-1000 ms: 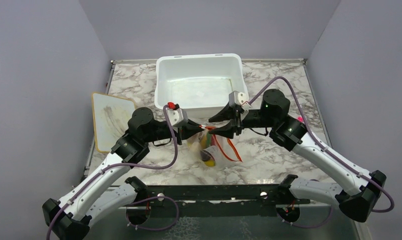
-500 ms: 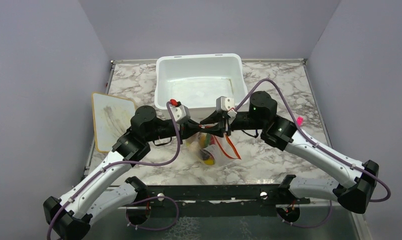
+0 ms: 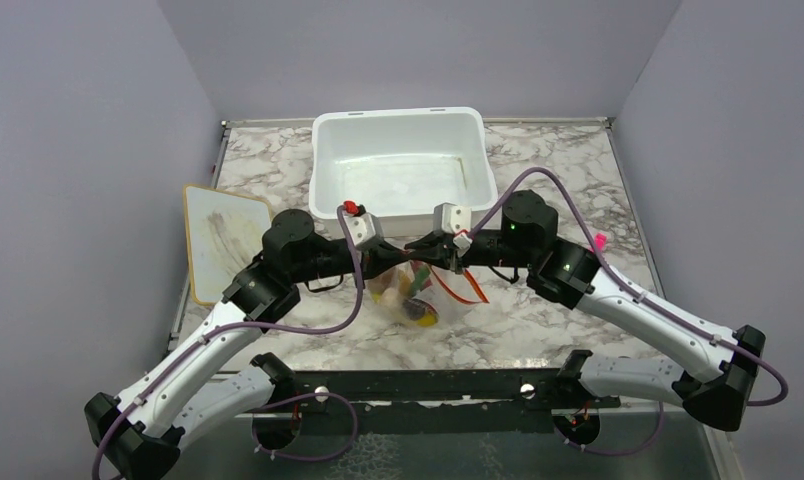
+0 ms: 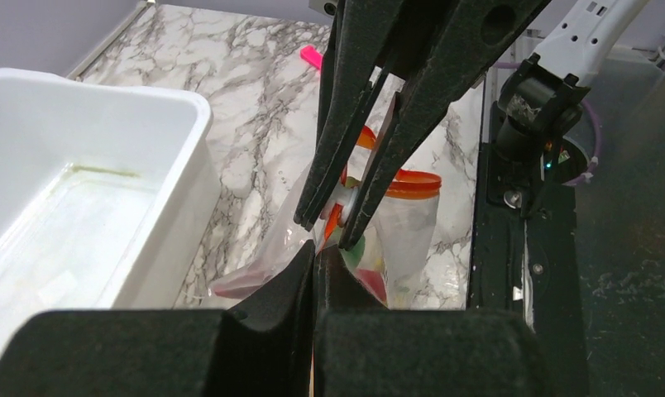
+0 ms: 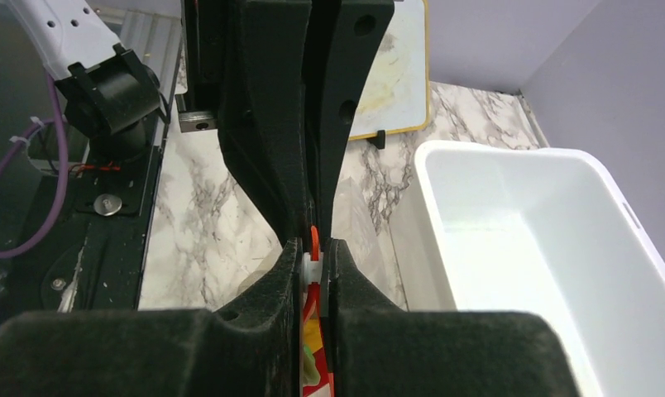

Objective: Place the food in the zip-top bag and seal the zipper
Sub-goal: Zip the zipper food storage bag at the center of the board.

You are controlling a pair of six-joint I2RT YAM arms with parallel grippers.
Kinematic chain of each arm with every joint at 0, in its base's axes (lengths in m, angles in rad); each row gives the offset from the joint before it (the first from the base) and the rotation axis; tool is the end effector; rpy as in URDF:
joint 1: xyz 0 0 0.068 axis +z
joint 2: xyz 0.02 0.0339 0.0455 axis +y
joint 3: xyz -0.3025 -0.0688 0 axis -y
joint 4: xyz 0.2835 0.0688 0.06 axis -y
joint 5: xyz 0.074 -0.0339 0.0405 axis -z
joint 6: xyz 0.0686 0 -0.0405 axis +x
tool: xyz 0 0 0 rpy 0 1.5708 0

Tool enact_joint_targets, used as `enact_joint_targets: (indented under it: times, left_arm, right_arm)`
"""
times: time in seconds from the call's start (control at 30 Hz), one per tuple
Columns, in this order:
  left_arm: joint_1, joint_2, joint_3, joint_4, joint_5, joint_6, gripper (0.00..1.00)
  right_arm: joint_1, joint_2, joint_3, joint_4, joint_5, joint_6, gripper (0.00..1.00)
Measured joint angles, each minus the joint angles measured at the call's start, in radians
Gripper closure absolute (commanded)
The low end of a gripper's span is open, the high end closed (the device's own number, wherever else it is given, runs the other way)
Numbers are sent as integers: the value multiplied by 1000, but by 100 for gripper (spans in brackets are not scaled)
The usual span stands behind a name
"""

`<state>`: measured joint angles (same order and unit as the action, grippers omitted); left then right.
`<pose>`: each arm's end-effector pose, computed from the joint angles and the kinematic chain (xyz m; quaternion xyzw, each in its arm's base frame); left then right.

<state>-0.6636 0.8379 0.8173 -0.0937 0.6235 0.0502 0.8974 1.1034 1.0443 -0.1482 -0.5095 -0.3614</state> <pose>0.1574 -0.1739 0.3777 0.4395 0.5943 -0.4095 0.5348 0.1617 0.2564 0.3991 -0.5707 0.5139 0.3502 0.5362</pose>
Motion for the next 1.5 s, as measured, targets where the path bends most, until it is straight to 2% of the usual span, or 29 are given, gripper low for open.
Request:
enact_joint_targets:
  times: [0.23, 0.8, 0.83, 0.87, 1.03, 1.1, 1.2, 1.37, 1.5]
  left_arm:
    - [-12, 0, 31, -50, 21, 77, 100]
    - [-13, -14, 57, -132, 32, 145, 100]
    - [-13, -19, 57, -134, 28, 143, 98]
    - [-13, -24, 57, -134, 23, 143, 90]
    - [-5, -69, 57, -128, 14, 143, 41]
    - [-2, -94, 57, -120, 21, 144, 31]
    - [-2, -106, 57, -117, 60, 160, 28]
    - [-2, -89, 58, -117, 127, 180, 27]
    - [-2, -74, 58, -126, 132, 206, 35]
  right_arm:
    - [0, -38, 0, -64, 3, 24, 99]
    - [0, -81, 8, -219, 46, -8, 99]
    - [1, -82, 8, -221, 46, -12, 99]
    - [1, -83, 8, -222, 46, -15, 99]
    - [0, -97, 8, -250, 30, -18, 99]
    - [-3, -98, 8, -249, 13, -18, 99]
    - [-3, -87, 14, -249, -19, -18, 99]
    - [-3, -45, 36, -239, -68, -18, 99]
    - [-3, -36, 36, -225, -106, -17, 99]
